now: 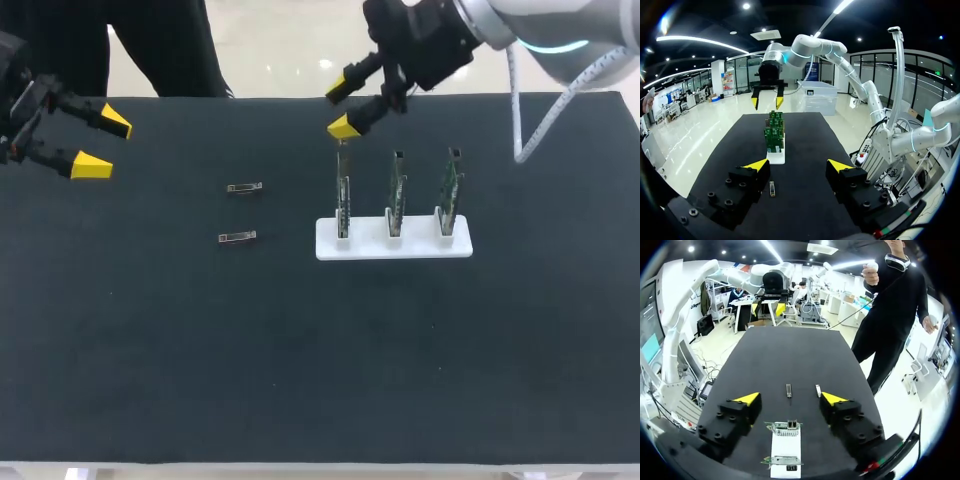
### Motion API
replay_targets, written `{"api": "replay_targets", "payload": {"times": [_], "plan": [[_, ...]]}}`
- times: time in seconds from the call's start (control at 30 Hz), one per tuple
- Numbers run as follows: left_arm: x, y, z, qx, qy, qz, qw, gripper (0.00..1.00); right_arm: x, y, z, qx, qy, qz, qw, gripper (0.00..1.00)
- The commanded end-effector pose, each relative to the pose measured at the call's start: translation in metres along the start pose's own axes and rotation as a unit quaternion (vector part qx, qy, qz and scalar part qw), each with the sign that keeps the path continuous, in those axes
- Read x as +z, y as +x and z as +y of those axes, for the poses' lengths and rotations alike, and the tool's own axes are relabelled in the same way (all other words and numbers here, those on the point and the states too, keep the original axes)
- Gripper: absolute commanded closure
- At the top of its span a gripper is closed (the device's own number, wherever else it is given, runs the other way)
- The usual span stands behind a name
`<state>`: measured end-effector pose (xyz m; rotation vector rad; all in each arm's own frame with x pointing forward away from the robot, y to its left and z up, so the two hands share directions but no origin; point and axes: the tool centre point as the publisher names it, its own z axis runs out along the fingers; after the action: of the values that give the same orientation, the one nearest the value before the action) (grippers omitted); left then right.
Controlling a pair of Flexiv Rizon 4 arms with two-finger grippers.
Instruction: Pick up the optical module with the left hand, and insert it into the network port with the right hand.
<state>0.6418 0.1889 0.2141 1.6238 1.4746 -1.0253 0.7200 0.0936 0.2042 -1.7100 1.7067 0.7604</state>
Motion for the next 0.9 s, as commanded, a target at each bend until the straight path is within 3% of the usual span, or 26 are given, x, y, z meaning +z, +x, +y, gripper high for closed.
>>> {"api": "replay_targets", "payload": {"times": [0.03,0.9], "plan": [[0.000,0.000,0.001,0.000,0.001,0.001,1.000,0.00,-0.005,-0.008,-0.002,0.000,-0.004,0.019,1.000,1.00],[0.000,0.000,0.001,0.000,0.001,0.001,1.000,0.00,0.020,0.030,-0.005,-0.005,-0.008,0.028,1.000,1.00]]}}
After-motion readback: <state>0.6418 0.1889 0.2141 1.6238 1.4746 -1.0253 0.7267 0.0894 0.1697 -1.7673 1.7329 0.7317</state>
